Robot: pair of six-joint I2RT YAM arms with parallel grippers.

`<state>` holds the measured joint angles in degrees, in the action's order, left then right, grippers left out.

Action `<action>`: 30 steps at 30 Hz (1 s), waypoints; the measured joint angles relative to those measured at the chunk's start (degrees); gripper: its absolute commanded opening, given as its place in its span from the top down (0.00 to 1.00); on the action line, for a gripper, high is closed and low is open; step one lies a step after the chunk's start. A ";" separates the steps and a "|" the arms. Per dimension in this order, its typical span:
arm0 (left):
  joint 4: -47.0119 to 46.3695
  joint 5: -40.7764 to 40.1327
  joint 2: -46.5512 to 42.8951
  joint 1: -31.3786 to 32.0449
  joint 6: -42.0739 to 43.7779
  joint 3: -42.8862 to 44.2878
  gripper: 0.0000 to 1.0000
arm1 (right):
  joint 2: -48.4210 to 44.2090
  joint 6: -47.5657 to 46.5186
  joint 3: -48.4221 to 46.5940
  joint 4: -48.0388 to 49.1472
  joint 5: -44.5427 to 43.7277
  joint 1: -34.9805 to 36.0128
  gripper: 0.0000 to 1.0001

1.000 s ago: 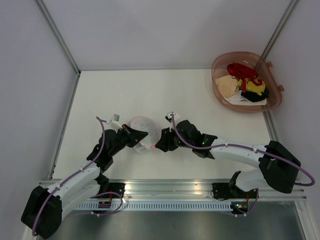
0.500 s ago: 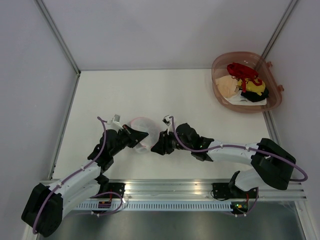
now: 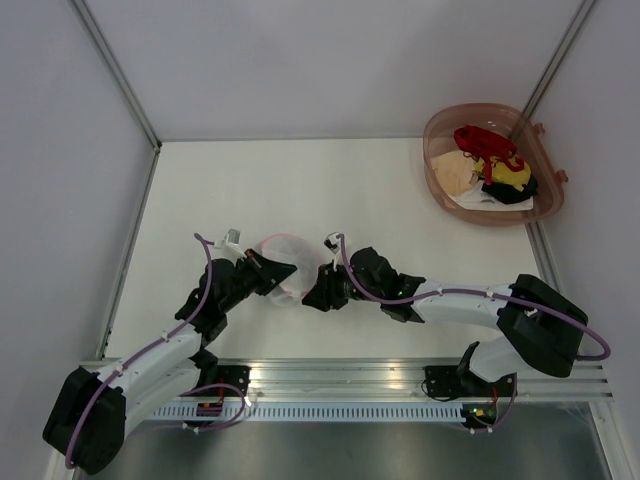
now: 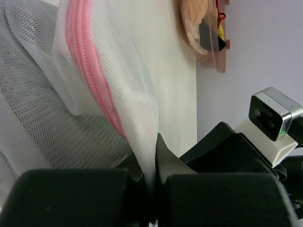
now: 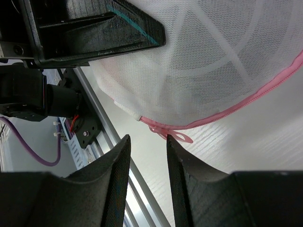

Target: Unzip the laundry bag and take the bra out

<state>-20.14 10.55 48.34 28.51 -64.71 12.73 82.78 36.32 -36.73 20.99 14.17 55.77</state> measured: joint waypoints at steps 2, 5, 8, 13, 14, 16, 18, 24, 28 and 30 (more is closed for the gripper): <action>0.02 0.00 -0.04 0.00 -0.02 0.00 0.98 | 0.09 0.00 0.00 0.04 0.00 0.02 0.59; 0.09 -0.02 -0.39 0.00 -0.02 0.00 0.98 | 0.61 0.07 0.00 0.39 0.00 0.22 0.59; 0.24 -0.09 -0.87 0.00 -0.02 0.00 0.98 | 1.31 0.13 0.00 0.90 0.00 0.50 0.60; 0.31 -0.15 -1.36 0.00 -0.02 0.00 0.98 | 1.88 0.37 0.09 1.70 0.02 0.66 0.63; 0.33 -0.15 -1.40 0.00 -0.02 0.00 0.98 | 1.92 0.42 0.09 1.84 0.00 0.68 0.65; 0.31 -0.13 -1.55 0.00 -0.02 0.00 0.98 | 2.01 0.57 0.09 2.16 -0.02 0.68 0.71; 0.31 -0.13 -1.60 0.00 -0.02 0.00 0.98 | 2.08 0.70 0.09 2.38 -0.02 0.70 0.79; 0.33 -0.13 -1.66 0.00 -0.04 0.00 0.98 | 2.49 1.38 0.09 2.97 -0.09 0.74 1.00; 0.72 -0.13 -2.21 0.00 -0.02 0.00 0.98 | 2.49 1.18 0.04 1.57 -1.40 0.76 0.99; 1.38 -0.04 -2.60 0.00 0.11 0.00 0.98 | 2.43 0.48 -0.63 -1.60 -3.26 0.76 1.00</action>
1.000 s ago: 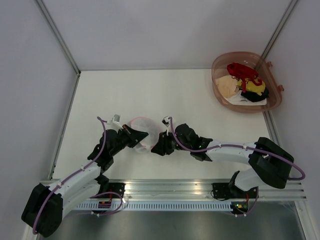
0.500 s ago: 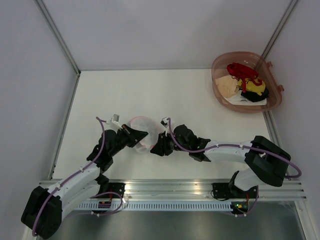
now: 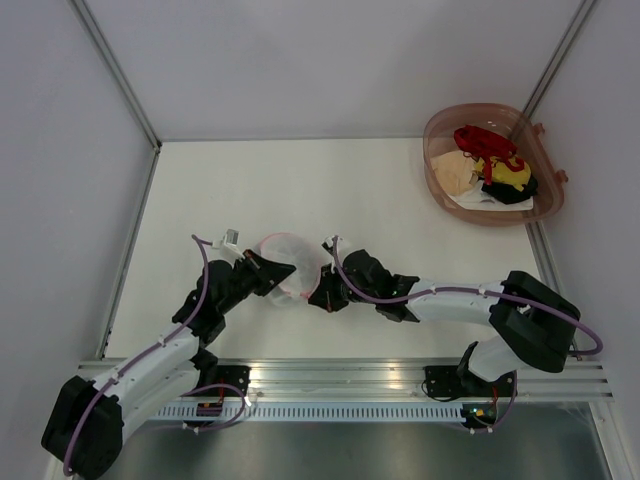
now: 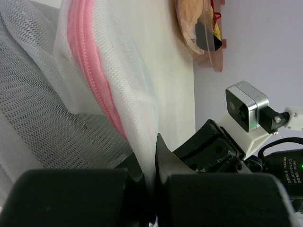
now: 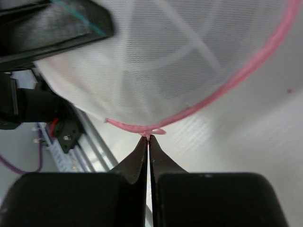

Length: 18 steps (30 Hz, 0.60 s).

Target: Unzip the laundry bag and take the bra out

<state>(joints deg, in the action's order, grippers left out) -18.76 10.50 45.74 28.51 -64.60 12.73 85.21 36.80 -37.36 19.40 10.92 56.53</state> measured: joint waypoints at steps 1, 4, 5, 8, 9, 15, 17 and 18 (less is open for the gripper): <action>0.46 0.09 -0.24 0.00 0.20 0.00 0.98 | -0.02 -0.55 -0.66 -2.29 -1.66 0.02 1.00; 2.80 0.39 -1.07 -0.37 1.79 0.02 0.98 | -0.07 -2.12 -3.96 -11.21 -8.15 0.28 1.00; 3.65 0.74 -1.38 -0.72 2.47 0.04 0.98 | -0.07 -2.56 -5.27 -14.45 -10.58 0.33 1.00; 5.51 2.64 -2.27 -1.57 4.31 0.04 0.98 | -0.07 -3.19 -7.91 -20.94 -17.42 0.37 1.00; 5.77 3.48 -2.36 -1.79 4.83 0.07 0.98 | -0.07 -3.19 -8.39 -22.43 -18.99 0.35 0.99; 7.08 13.35 1.99 -2.47 11.06 2.86 0.98 | 3.45 -3.58 -11.85 -28.59 -26.64 -0.22 1.00; 7.74 17.66 4.96 -2.58 13.90 4.70 0.98 | 6.38 -4.11 -13.11 -29.33 -28.26 -0.81 1.00; 8.17 19.76 6.71 -2.58 15.56 5.57 0.98 | 7.58 -4.35 -13.66 -29.40 -28.96 -0.94 1.00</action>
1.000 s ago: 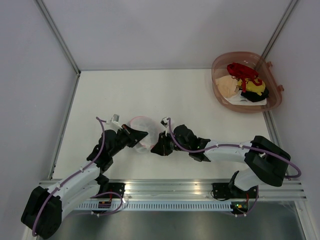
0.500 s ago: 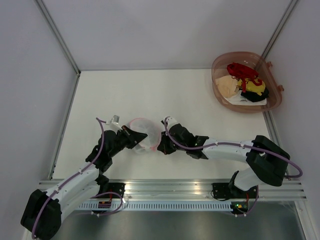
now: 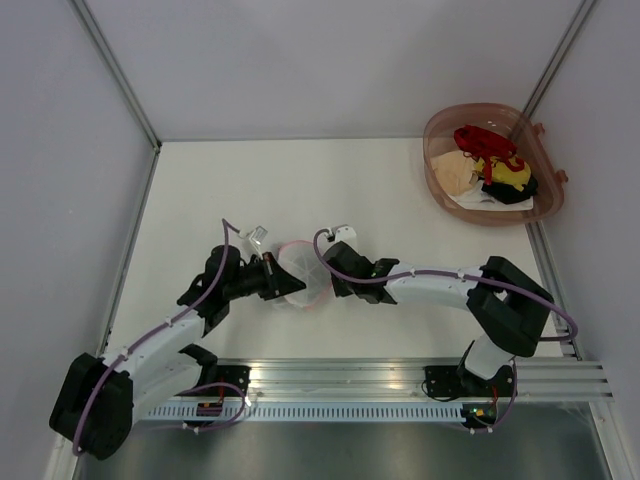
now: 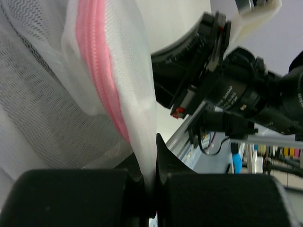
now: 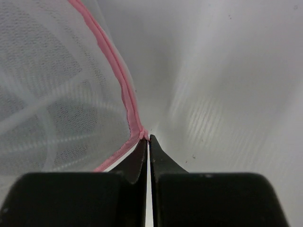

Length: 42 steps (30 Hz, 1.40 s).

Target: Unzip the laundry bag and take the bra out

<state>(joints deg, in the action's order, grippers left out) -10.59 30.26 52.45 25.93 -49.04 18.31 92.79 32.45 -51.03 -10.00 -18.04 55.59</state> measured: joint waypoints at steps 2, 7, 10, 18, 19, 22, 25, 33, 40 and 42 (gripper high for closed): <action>1.03 3.61 3.87 -0.13 2.99 1.68 0.98 | 1.42 -0.87 -0.66 -0.39 -1.31 -0.20 0.99; 7.23 9.62 14.80 -0.46 10.60 9.01 0.98 | 1.77 -2.62 -1.42 -2.08 -5.07 -1.46 1.00; 8.92 10.93 20.35 -0.46 13.00 12.35 0.98 | 0.72 -3.41 -1.42 -3.50 -7.67 -2.54 1.00; 14.21 3.69 22.01 -0.37 15.63 18.95 0.02 | -7.65 -3.80 0.24 -7.74 -14.19 -4.59 1.00; 14.69 1.64 22.03 -0.37 15.56 19.96 0.01 | -8.85 -3.67 0.81 -8.35 -14.73 -4.98 0.99; 14.75 -3.61 21.62 -0.37 14.95 21.90 0.00 | -11.65 -2.56 2.40 -10.03 -15.23 -5.22 0.99; 14.86 -7.78 18.21 -0.35 12.87 20.61 0.01 | -13.22 -1.51 3.72 -10.97 -13.20 -5.18 1.00; 16.11 -10.08 -1.09 -0.37 3.58 6.40 0.00 | -14.49 -0.74 11.39 1.31 16.55 -4.15 1.00; 16.87 -5.16 -3.69 0.07 -2.95 3.13 0.01 | -9.33 4.26 12.46 23.28 38.97 -1.90 1.00; 16.57 -4.48 -3.67 0.24 -4.00 3.04 0.01 | -6.88 5.33 11.69 26.60 41.33 -1.73 1.00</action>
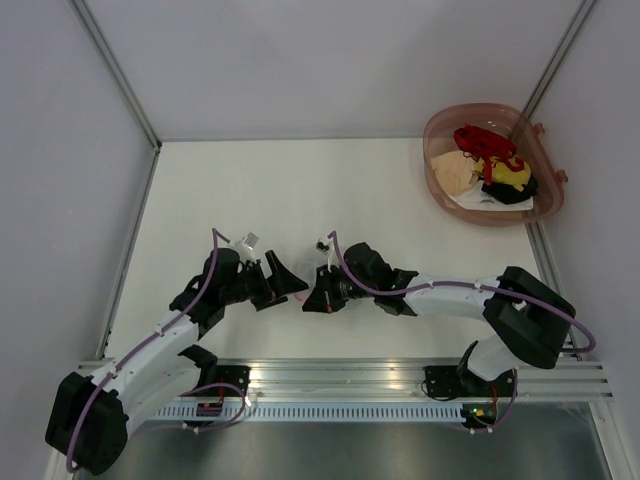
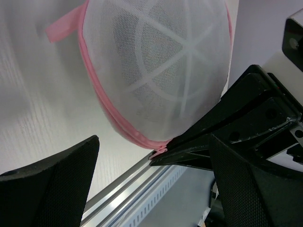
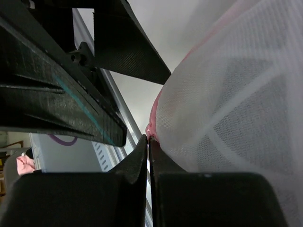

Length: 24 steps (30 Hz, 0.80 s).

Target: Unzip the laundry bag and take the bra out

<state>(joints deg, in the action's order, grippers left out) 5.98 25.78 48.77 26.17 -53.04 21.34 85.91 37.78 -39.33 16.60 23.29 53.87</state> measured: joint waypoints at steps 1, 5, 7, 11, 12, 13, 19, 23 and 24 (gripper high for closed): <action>-0.33 0.09 -0.02 0.07 -0.55 -0.17 0.01 | 1.36 0.42 -0.46 1.51 0.96 0.15 1.00; -2.82 -0.22 0.04 0.04 -3.67 -2.03 0.01 | 4.09 1.53 -0.98 5.03 2.56 0.50 1.00; -4.59 -0.39 0.57 0.07 -5.14 -3.45 0.01 | 4.20 1.66 -0.98 5.73 2.49 0.63 0.99; -8.20 -0.61 3.61 0.11 -7.93 -5.68 0.10 | 3.63 1.42 -0.85 6.54 1.49 0.68 1.00; -9.09 -0.72 4.57 0.22 -8.48 -5.99 0.13 | 3.19 1.36 -0.72 6.54 1.05 0.68 1.00; -10.29 -0.85 5.53 0.31 -9.05 -6.32 0.19 | 2.73 1.27 -0.55 6.51 0.74 0.68 1.00; -19.87 -1.97 9.97 0.50 -12.31 -7.37 0.80 | 0.59 -0.57 -0.46 4.61 -0.85 0.81 1.00; -23.67 -1.92 12.87 0.70 -13.38 -6.19 0.98 | 0.11 -2.23 -0.46 1.18 -2.43 1.14 1.00; -23.87 -1.97 13.46 0.70 -13.33 -5.66 0.98 | -0.17 -2.80 -0.48 0.04 -2.86 1.25 1.00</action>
<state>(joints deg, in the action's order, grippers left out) -17.89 23.81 62.24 26.87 -66.37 15.68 85.73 34.98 -39.81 16.64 20.43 55.11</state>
